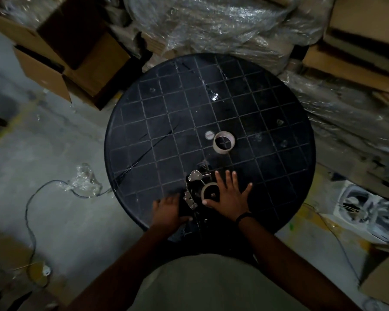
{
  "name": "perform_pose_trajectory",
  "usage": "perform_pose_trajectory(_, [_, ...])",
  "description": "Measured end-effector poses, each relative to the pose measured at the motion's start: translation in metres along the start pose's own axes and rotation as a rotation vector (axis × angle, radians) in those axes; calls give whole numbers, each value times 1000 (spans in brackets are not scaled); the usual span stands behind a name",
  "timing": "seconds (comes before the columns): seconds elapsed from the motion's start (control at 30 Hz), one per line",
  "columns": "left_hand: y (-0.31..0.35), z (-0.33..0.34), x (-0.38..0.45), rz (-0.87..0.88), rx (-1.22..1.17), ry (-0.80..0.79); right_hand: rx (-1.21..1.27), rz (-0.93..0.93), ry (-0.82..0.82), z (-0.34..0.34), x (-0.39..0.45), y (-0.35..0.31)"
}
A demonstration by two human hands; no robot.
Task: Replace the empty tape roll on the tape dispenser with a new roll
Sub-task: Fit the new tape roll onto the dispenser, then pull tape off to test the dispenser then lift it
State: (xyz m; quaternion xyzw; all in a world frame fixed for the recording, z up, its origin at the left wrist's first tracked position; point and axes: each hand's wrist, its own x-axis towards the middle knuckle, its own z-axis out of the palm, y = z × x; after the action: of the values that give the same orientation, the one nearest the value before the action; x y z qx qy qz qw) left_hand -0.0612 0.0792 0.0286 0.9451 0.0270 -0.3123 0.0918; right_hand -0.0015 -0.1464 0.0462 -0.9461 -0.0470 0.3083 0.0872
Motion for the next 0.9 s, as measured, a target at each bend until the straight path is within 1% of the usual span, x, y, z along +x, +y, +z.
perform_pose_trajectory(0.07, [5,8,0,7,60,-40,158,90,-26,9,-11,0])
perform_pose_trajectory(0.13, [11,6,1,4,39,-42,326,170,-12,21,-23,2])
perform_pose_trajectory(0.3, [37,-20,8,17,-21,-85,794,466,129,43,-51,21])
perform_pose_trajectory(0.33, [46,-26,8,14,-31,-77,882,499,103,39,-58,23])
perform_pose_trajectory(0.37, [57,-33,7,7,-52,-63,995,530,-4,34,-63,23])
perform_pose_trajectory(0.43, [81,-46,4,-26,-139,-32,1320,590,-293,22,-71,17])
perform_pose_trajectory(0.47, [91,-50,3,-50,-201,-24,1466,596,-393,19,-72,16])
perform_pose_trajectory(0.5, [100,-53,1,-67,-268,-20,1603,584,-456,17,-70,13])
perform_pose_trajectory(0.6, [122,-56,-4,-25,-345,-6,1964,549,-518,5,-62,5])
perform_pose_trajectory(0.67, [131,-56,-6,18,-346,24,2109,533,-510,-2,-59,5])
perform_pose_trajectory(0.77, [142,-62,-4,89,-366,73,2268,480,-430,-7,-56,14])
perform_pose_trajectory(0.9, [158,-65,2,230,-354,239,2430,329,-339,-15,-43,24])
